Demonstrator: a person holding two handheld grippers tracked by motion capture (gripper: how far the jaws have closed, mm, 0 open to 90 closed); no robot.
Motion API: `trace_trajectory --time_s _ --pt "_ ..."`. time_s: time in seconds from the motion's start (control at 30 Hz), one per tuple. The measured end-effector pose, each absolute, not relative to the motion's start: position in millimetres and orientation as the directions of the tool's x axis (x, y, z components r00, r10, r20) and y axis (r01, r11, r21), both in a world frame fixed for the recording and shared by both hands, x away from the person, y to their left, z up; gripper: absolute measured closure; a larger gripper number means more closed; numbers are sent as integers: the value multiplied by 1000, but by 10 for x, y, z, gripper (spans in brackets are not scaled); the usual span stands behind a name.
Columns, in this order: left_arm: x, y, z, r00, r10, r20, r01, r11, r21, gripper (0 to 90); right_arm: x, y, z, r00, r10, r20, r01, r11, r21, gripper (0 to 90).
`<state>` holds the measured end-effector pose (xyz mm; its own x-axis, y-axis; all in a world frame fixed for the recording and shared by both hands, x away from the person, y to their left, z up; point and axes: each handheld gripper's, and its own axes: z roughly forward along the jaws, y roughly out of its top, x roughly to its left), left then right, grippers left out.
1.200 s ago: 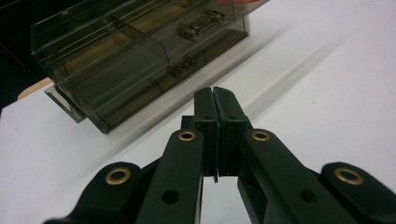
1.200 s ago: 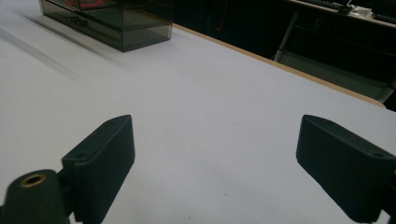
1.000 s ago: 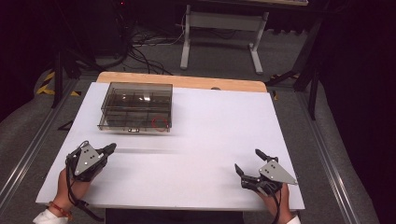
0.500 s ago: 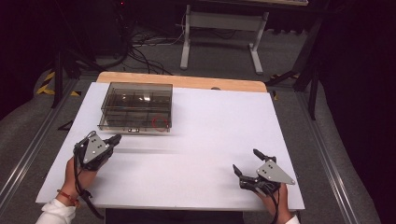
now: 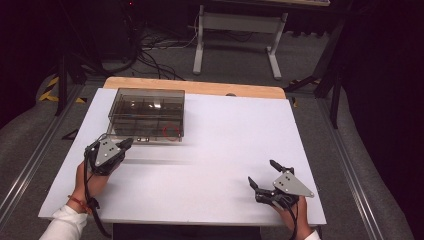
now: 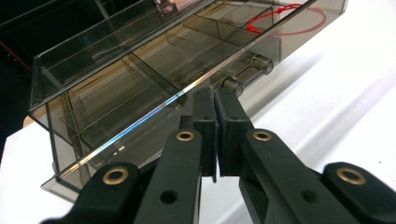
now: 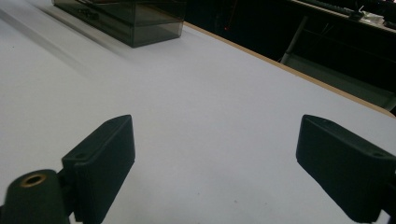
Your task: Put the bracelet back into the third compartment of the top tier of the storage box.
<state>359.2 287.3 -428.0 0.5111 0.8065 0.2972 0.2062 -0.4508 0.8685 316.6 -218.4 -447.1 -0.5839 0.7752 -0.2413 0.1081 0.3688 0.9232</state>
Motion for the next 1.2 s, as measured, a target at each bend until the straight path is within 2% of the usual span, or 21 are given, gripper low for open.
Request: trace_trajectory --time_s 0.5,1.2 --pt "3699 2821 -4306 536 794 288 204 -453 868 895 3201 -2161 -4482 -577 782 -233 120 364 924 127" --pt "3757 2812 -4318 520 807 278 215 -439 873 895 3243 -2132 -4492 -593 770 -235 117 371 921 127"
